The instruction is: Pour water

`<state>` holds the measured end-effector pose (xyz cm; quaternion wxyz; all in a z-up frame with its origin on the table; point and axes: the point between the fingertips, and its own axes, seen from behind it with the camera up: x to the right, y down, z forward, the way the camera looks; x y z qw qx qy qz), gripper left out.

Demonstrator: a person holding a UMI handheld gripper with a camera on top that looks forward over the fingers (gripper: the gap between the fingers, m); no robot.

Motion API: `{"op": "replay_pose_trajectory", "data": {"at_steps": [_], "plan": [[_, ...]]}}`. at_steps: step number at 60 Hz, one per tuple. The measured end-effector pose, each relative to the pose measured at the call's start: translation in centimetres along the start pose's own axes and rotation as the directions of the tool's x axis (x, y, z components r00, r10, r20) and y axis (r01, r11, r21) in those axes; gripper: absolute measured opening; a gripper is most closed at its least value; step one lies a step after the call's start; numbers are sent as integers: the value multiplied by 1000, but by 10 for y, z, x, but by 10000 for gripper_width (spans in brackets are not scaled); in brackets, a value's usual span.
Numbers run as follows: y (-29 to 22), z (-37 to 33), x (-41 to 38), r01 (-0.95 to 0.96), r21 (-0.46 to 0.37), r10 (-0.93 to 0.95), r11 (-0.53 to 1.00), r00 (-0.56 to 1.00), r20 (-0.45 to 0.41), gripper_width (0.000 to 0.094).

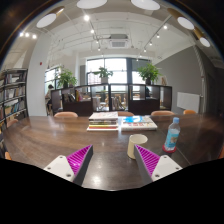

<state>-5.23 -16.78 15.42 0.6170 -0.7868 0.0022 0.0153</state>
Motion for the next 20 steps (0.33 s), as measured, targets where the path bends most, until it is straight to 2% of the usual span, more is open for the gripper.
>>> {"op": "replay_pose_trajectory", "data": {"at_steps": [20], "plan": [[-3, -10, -46, 48, -7, -47, 999, 999, 20, 836]]}}
